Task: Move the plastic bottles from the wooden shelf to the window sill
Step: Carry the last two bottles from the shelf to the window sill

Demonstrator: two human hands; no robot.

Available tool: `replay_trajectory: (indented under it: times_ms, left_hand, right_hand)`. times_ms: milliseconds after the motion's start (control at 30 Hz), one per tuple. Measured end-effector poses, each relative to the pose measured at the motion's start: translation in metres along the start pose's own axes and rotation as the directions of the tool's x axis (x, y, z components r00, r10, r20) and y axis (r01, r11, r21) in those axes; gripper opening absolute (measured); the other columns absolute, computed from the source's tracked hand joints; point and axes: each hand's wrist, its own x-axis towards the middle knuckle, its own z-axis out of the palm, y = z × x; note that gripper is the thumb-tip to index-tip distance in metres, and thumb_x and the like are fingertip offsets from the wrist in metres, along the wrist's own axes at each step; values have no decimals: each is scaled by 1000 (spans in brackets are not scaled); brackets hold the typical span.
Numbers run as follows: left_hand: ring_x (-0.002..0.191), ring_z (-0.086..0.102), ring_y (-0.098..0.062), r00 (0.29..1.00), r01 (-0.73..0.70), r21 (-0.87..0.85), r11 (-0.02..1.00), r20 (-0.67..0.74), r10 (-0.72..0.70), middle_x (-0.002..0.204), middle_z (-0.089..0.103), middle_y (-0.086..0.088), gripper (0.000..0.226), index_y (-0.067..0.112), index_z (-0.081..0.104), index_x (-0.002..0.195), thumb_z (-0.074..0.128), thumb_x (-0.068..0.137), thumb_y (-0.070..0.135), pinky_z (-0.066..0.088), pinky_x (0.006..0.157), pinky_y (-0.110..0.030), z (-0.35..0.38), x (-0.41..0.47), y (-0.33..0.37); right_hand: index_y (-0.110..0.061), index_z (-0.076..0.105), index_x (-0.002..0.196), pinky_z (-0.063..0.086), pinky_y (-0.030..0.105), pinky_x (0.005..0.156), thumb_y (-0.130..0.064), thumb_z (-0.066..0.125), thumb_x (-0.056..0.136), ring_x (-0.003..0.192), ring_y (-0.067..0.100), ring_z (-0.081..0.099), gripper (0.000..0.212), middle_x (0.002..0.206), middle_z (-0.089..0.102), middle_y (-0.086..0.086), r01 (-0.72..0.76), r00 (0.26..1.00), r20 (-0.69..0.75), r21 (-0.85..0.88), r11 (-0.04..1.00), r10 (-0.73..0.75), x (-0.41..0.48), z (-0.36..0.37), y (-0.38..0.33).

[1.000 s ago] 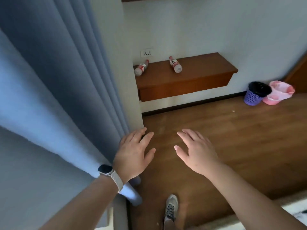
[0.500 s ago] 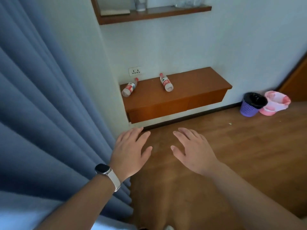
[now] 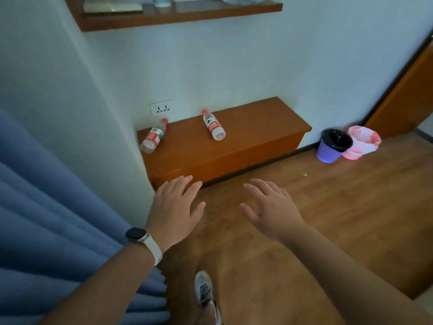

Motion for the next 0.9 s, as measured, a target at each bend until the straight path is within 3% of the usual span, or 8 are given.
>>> replay_trajectory:
  times_ms: [233,633,900]
  left_hand:
    - [131,52,-28,999,21,-48,999,-36,-23,139,58,-2,51,26,58,134,54,92,55,35,107,-48,15,95,-60]
    - [127,55,-27,997,40,-26,999,-66,-41,136,61,-2,53,25,60,132,51,92,57,43,101,-49,34,200,-117]
    - [129,53,-27,991,136,13,991,7,-136,139,58,-2,59,26,57,136,39,91,61,43,102,-49,66,251,-139]
  right_hand:
    - [-33,33,151,23,39,118,-63,34,97,147,18,27,61,159,32,-7,24,999,-24,-95,995,-26,115,-14,-10]
    - [-33,31,151,24,43,118,-63,33,97,147,20,27,61,159,32,-7,-18,999,-30,-90,996,15,237,-37,5]
    - [-34,31,149,26,44,117,-64,32,97,145,20,30,60,158,34,-8,116,991,69,-76,990,-111,329,-23,24]
